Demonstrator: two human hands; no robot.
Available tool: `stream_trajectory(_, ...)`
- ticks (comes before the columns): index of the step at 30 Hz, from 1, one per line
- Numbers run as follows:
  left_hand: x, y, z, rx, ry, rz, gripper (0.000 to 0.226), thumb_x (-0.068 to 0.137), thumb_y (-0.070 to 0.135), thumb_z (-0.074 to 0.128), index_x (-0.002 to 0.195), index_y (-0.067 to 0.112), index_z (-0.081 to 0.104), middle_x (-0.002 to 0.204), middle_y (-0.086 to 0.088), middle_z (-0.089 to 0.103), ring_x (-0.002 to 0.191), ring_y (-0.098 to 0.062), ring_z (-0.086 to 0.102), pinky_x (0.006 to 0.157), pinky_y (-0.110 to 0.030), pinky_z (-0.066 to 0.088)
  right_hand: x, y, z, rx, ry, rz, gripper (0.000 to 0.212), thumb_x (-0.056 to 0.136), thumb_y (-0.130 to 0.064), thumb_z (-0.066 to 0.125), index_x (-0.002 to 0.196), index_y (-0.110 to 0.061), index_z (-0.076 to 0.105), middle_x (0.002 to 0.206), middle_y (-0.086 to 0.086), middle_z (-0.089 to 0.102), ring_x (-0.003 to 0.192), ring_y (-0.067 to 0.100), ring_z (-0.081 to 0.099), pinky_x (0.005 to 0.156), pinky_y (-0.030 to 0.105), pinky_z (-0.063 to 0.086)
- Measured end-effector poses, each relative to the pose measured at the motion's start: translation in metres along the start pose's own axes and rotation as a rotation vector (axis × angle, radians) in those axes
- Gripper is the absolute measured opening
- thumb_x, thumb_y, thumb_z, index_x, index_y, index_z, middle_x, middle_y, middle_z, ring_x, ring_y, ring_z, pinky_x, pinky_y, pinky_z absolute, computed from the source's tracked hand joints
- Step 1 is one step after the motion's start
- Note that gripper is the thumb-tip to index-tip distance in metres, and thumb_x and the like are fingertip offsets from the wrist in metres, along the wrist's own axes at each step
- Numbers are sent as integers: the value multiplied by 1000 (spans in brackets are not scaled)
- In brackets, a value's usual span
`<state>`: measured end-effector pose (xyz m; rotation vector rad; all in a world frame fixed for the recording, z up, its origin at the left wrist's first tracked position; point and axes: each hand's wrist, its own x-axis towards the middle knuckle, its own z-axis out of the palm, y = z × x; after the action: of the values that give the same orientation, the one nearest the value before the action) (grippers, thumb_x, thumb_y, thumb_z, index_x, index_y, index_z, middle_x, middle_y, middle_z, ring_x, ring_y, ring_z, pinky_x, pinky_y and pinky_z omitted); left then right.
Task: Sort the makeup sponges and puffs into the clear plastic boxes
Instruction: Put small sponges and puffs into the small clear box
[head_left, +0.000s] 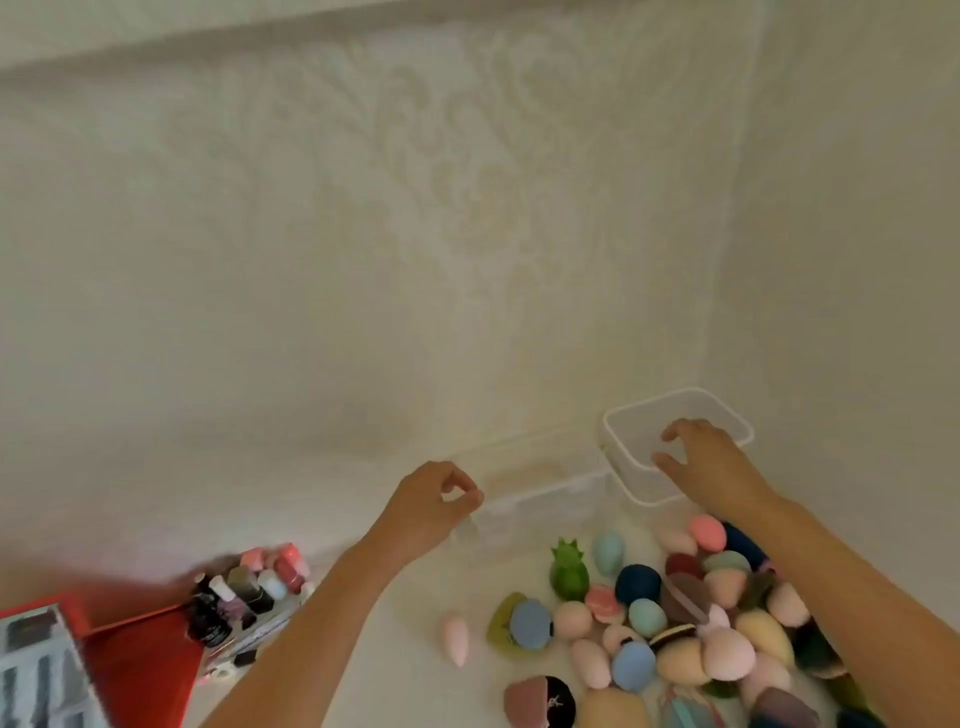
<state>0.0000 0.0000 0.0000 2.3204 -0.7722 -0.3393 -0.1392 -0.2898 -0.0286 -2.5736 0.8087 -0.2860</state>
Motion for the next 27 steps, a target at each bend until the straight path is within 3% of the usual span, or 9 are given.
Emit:
stream_trajectory(4,23,-5,14,98,16,59,41,83,42,67,118,27,52,123,10,44,107,-3,42,86,-18,32,-5,18,31,-30,65,-19,52,95,-37,50,140,-13,41,149,11,36,139,28,30,114,37,24)
stream_trajectory(8,41,-16,32,166,-51,108,67,77,47,71,133,28,39,140,7,33,125,-7,34,96,-21,30,-14,38,54,-186,94,-102,72,92,-42,52,150,-21,15,159,6,7,147,30,1,118,45,12)
stream_trajectory(11,53,-24,44,264,-65,122,86,72,48,76,141,26,31,148,2,23,138,-14,18,109,-28,23,-15,46,64,-188,131,-144,78,90,-41,56,151,-24,10,160,3,4,147,28,-2,118,47,13)
stream_trajectory(17,62,-26,49,400,-67,102,108,63,47,82,147,22,20,148,-4,18,140,-22,11,112,-37,22,-8,49,69,-153,151,-129,75,92,-39,54,151,-27,8,160,-2,0,147,22,-7,118,48,9)
stream_trajectory(21,61,-15,55,525,-86,18,109,63,51,81,146,15,21,143,-11,24,135,-28,19,107,-39,29,-15,37,69,64,235,-24,69,96,-33,49,151,-18,10,160,4,1,147,25,-7,119,45,5)
stream_trajectory(24,53,-16,61,441,-51,-4,103,65,47,80,144,16,23,140,-12,32,130,-29,29,102,-39,36,-31,26,63,152,297,-13,67,96,-32,50,150,-14,16,160,8,6,147,26,-4,120,41,5)
stream_trajectory(27,34,-15,61,322,44,0,104,67,40,81,147,18,19,141,-12,31,132,-29,28,104,-39,35,-56,18,53,166,265,-73,60,95,-30,53,147,-16,27,159,8,8,147,25,-2,118,36,6)
